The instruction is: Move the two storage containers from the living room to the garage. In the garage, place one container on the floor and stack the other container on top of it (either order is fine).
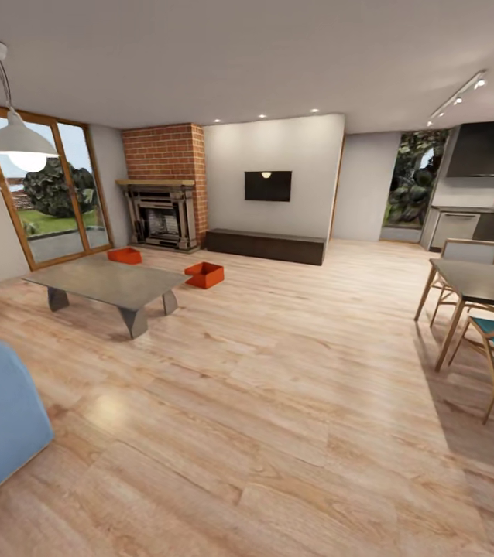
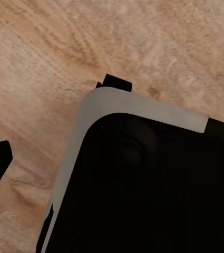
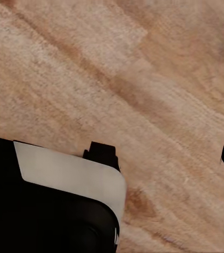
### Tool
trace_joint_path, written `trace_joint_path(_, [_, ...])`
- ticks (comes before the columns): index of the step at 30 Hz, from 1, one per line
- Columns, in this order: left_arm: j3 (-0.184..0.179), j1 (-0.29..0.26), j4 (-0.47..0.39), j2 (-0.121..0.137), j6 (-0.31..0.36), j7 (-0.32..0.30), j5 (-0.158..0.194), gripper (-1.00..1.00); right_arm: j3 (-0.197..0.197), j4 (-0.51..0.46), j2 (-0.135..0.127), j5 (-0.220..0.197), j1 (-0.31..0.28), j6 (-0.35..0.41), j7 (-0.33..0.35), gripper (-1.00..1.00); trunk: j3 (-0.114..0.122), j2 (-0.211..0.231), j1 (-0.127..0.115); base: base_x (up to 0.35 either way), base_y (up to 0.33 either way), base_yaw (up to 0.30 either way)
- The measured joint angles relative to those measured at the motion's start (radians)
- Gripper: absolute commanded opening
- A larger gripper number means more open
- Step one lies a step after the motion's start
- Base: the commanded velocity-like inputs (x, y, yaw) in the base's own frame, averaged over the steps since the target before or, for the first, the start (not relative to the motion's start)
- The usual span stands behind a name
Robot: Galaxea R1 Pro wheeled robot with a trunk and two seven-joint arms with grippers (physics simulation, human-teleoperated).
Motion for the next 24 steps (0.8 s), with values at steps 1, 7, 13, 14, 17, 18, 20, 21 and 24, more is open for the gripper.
trace_joint_path(1, [0.0, 0.0, 0.0, 0.0, 0.0, 0.0, 0.0, 1.0, 0.0, 0.0, 0.0, 0.0, 0.0, 0.0, 0.0, 1.0, 0.0, 0.0, 0.0, 0.326, 0.0, 0.0])
trace_joint_path(7, [0.0, 0.0, 0.0, 0.0, 0.0, 0.0, 0.0, 1.0, -0.001, 0.0, -0.001, -0.001, 0.0, 0.0, 0.0, 1.0, 0.0, 0.0, 0.0, 0.326, 0.0, 0.0])
trace_joint_path(13, [0.0, 0.0, 0.0, 0.0, 0.0, 0.0, 0.0, 1.0, -0.003, 0.0, -0.001, -0.001, -0.001, 0.0, 0.0, 1.0, 0.0, 0.0, 0.0, 0.326, 0.0, 0.0])
trace_joint_path(14, [0.0, 0.0, 0.0, 0.0, 0.0, 0.0, 0.0, 1.0, -0.003, 0.0, -0.001, -0.001, -0.001, 0.0, 0.0, 1.0, 0.0, 0.0, 0.0, 0.326, 0.0, 0.0])
trace_joint_path(17, [0.0, 0.0, 0.0, 0.0, 0.0, 0.0, 0.0, 1.0, -0.003, 0.0, -0.001, -0.001, 0.0, 0.0, 0.0, 1.0, 0.0, 0.0, 0.0, 0.326, 0.0, 0.0])
trace_joint_path(18, [0.0, 0.0, 0.0, 0.0, 0.0, 0.0, 0.0, 1.0, -0.003, 0.0, -0.001, -0.001, 0.0, 0.0, 0.0, 1.0, 0.0, 0.0, 0.0, 0.326, 0.0, 0.0])
trace_joint_path(20, [0.0, 0.0, 0.0, 0.0, 0.0, 0.0, 0.0, 1.0, -0.003, 0.0, -0.001, -0.002, -0.001, 0.0, 0.0, 1.0, 0.0, 0.0, 0.0, 0.326, 0.0, 0.0])
trace_joint_path(21, [0.0, 0.0, 0.0, 0.0, 0.0, 0.0, 0.0, 1.0, -0.003, 0.0, -0.001, -0.002, -0.001, 0.0, 0.0, 1.0, 0.0, 0.0, 0.0, 0.326, 0.0, 0.0])
trace_joint_path(24, [0.0, 0.0, 0.0, 0.0, 0.0, 0.0, 0.0, 1.0, -0.004, 0.0, -0.001, -0.002, -0.001, 0.0, 0.0, 1.0, 0.0, 0.0, 0.0, 0.326, 0.0, 0.0])
